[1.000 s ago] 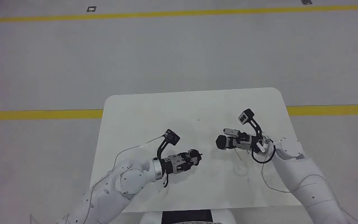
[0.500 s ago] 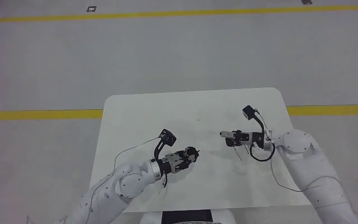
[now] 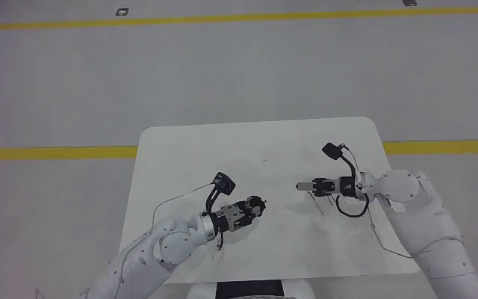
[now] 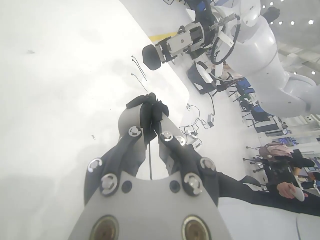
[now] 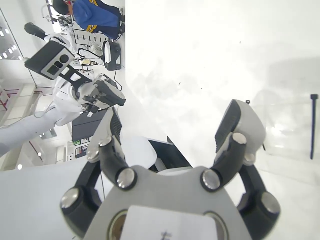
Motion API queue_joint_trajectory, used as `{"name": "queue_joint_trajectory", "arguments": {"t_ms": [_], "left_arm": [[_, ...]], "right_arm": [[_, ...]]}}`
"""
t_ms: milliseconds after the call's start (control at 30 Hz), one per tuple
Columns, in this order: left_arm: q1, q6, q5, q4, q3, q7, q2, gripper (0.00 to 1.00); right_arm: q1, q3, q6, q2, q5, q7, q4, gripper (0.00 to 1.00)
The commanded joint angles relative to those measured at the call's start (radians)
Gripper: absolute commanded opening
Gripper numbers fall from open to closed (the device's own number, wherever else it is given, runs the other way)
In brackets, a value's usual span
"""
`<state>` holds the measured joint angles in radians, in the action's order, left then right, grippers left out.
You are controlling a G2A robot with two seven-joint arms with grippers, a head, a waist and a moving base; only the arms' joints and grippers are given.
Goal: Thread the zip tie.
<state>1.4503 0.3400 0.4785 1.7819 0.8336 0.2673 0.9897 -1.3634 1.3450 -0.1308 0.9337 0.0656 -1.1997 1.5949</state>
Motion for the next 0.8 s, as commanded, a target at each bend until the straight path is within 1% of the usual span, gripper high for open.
{"name": "queue_joint_trajectory", "arguments": {"t_ms": [0, 33, 100, 167, 233, 333, 400, 767], "left_arm": [[0.000, 0.000, 0.000, 0.000, 0.000, 0.000, 0.000, 0.00], [0.000, 0.000, 0.000, 0.000, 0.000, 0.000, 0.000, 0.00], [0.000, 0.000, 0.000, 0.000, 0.000, 0.000, 0.000, 0.00], [0.000, 0.000, 0.000, 0.000, 0.000, 0.000, 0.000, 0.00], [0.000, 0.000, 0.000, 0.000, 0.000, 0.000, 0.000, 0.00], [0.000, 0.000, 0.000, 0.000, 0.000, 0.000, 0.000, 0.00], [0.000, 0.000, 0.000, 0.000, 0.000, 0.000, 0.000, 0.00], [0.000, 0.000, 0.000, 0.000, 0.000, 0.000, 0.000, 0.00]], "right_arm": [[-0.004, 0.000, 0.006, -0.002, 0.043, 0.027, 0.007, 1.00], [-0.003, 0.002, 0.012, -0.005, 0.079, 0.029, 0.014, 1.00], [-0.005, 0.012, 0.044, -0.011, 0.161, 0.036, 0.041, 1.00], [-0.006, 0.017, 0.066, -0.017, 0.230, 0.016, 0.067, 1.00], [-0.002, 0.012, 0.084, -0.024, 0.292, -0.031, 0.093, 1.00], [0.008, -0.005, 0.096, -0.029, 0.353, -0.093, 0.109, 1.00], [0.012, -0.012, 0.094, -0.030, 0.353, -0.114, 0.108, 1.00], [0.010, -0.014, 0.093, -0.030, 0.355, -0.108, 0.108, 1.00]]}}
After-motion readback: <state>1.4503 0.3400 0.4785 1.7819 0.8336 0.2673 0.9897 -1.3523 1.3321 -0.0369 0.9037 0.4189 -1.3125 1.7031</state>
